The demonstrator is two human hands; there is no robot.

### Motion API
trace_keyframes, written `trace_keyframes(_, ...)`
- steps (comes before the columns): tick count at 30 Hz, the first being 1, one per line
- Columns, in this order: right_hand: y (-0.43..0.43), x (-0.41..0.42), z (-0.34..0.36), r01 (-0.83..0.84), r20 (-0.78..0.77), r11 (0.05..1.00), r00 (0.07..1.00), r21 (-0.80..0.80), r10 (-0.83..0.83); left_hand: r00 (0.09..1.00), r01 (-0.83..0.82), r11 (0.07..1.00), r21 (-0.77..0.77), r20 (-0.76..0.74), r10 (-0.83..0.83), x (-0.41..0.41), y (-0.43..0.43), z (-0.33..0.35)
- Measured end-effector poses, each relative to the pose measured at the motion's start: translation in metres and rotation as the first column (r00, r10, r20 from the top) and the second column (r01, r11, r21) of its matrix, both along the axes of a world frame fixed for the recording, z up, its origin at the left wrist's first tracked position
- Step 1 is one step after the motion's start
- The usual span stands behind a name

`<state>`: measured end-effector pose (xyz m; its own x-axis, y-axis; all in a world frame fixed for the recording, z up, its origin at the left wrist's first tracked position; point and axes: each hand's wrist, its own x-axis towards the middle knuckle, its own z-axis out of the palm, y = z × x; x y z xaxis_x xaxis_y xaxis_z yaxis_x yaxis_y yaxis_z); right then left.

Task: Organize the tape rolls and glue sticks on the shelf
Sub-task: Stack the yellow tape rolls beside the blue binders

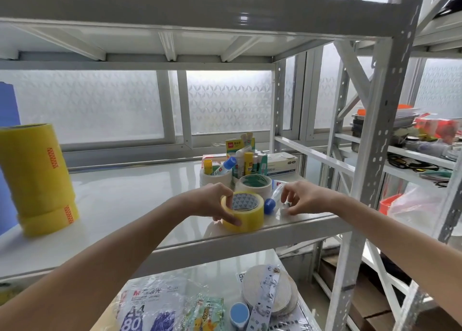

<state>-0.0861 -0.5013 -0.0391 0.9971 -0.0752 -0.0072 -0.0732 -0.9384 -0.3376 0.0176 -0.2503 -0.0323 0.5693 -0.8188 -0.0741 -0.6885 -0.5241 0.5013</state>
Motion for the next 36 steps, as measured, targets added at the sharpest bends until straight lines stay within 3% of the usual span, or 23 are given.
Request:
trace_keyframes(6,-0.005,-0.003,-0.003,-0.024,0.022,0.998,1.000,0.065,0.022,1.000,-0.009,1.000,-0.020,0.017,0.009,-0.002,0.002,-0.001)
trace_keyframes(11,0.007,-0.008,0.018,-0.122,0.183,0.988,0.978,0.097,0.103,0.997,-0.049,0.998,-0.029,0.058,0.051,-0.002,0.011,-0.003)
trace_keyframes(14,0.034,-0.007,0.031,-0.247,0.128,0.952,0.966,0.182,0.226,0.996,-0.066,0.997,-0.029,0.065,0.068,-0.005,0.016,-0.001)
trace_keyframes(18,0.077,0.007,0.026,-0.265,-0.031,0.955,0.962,0.135,0.271,0.994,-0.081,0.991,-0.106,0.069,0.089,-0.006,0.030,-0.003)
trace_keyframes(22,0.112,0.030,0.024,-0.262,0.068,0.943,0.965,0.203,0.254,0.990,-0.138,0.962,-0.236,-0.023,0.137,-0.003,0.061,-0.005)
trace_keyframes(27,0.151,0.049,0.013,-0.312,0.248,0.851,0.943,0.422,0.223,0.981,-0.196,0.881,-0.431,-0.090,0.174,0.006,0.110,-0.004)
trace_keyframes(31,0.188,0.060,0.016,-0.379,0.400,0.778,0.899,0.501,0.180,0.965,-0.257,0.824,-0.505,-0.091,0.246,0.005,0.146,0.012)
trace_keyframes(33,0.214,0.073,0.030,-0.407,0.495,0.747,0.860,0.525,0.121,0.950,-0.295,0.749,-0.592,-0.097,0.298,0.006,0.169,0.032)
trace_keyframes(36,0.262,0.099,0.074,-0.494,0.587,0.608,0.808,0.621,0.057,0.906,-0.377,0.593,-0.712,-0.150,0.395,0.014,0.208,0.078)
